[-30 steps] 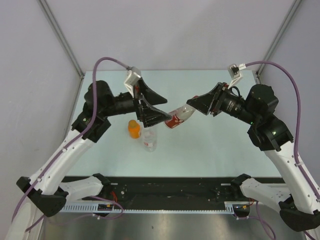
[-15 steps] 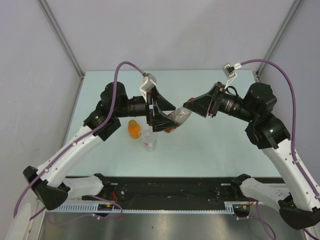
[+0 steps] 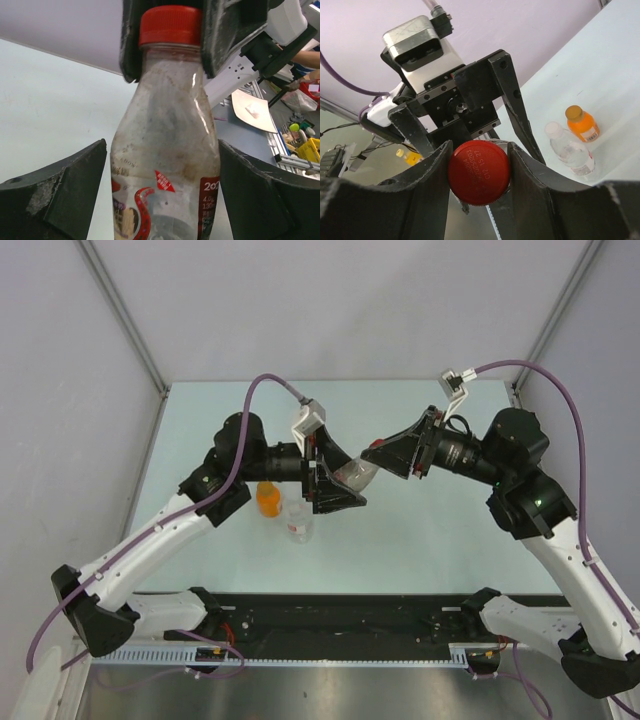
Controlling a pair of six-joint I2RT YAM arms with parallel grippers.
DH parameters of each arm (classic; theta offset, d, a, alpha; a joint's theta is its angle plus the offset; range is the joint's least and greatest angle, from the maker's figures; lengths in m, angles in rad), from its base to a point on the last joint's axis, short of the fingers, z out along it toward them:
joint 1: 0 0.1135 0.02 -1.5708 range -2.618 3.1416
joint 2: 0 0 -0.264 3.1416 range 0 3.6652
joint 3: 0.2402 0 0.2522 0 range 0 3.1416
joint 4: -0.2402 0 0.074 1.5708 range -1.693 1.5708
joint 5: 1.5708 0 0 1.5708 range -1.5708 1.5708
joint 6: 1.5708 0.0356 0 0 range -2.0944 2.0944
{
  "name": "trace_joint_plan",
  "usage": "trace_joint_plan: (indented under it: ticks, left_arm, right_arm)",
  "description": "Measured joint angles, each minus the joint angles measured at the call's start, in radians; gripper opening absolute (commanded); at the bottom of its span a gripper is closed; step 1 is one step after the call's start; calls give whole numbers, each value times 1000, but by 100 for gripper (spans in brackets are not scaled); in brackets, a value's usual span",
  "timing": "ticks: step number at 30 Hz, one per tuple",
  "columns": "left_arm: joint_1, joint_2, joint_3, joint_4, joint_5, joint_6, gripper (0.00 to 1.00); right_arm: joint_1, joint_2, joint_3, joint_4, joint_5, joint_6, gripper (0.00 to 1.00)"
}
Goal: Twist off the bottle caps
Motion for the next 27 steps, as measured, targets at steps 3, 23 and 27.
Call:
trace_joint_plan:
  ticks: [3, 23, 27]
  left_arm:
    - [-16, 0, 0, 12, 2, 1, 79]
    - [-45, -42, -104, 103, -32, 9, 95]
    - [-45, -47, -105, 123, -51, 9, 85]
  right_arm:
    - [5, 1, -2, -1, 4, -8, 0]
    - [17, -16, -69, 47, 39, -13, 0]
    - [17, -37, -78, 56, 45, -13, 0]
